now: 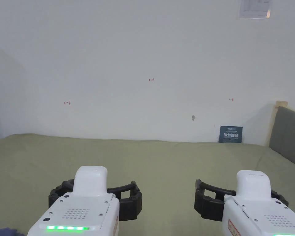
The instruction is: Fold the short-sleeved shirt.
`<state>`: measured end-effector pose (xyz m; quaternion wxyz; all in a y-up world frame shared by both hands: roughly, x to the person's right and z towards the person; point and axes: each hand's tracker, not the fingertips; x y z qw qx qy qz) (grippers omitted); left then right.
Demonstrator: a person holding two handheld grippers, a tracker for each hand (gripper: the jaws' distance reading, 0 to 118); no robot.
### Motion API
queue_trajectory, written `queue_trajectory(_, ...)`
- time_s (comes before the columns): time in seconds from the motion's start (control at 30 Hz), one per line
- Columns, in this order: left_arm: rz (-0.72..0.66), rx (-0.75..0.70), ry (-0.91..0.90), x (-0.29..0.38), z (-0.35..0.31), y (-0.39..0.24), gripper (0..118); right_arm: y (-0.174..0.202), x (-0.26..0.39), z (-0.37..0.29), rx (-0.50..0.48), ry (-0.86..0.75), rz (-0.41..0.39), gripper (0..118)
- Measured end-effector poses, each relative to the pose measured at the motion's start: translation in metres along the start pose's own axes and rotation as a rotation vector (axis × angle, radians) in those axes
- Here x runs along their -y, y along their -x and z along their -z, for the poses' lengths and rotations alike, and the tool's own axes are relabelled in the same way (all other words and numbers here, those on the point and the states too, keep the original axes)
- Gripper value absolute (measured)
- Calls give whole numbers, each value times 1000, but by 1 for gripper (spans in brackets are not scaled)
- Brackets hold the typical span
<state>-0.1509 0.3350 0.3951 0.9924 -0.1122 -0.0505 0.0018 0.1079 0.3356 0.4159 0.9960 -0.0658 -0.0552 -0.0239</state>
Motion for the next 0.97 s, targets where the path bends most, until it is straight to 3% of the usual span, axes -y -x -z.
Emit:
queue_trajectory(0.23, -32, 37, -1, -5, -4, 0, 118, 1, 1, 2, -34, 16, 21, 118)
queue_trajectory(0.4, -33, 38, 0, -5, -4, 0, 118, 12, 3, 1, 14, 17, -71, 118)
queue_trajectory(0.67, -57, 59, 10, -5, -5, 0, 118, 10, 3, 5, -16, 39, -48, 118)
queue_trajectory(0.8, -50, 45, 12, -4, -6, 1, 118, 6, 1, 8, 6, 47, -1, 118)
queue_trajectory(0.97, -42, 24, 5, -5, -7, 3, 118, 9, -2, 4, 29, 51, -11, 118)
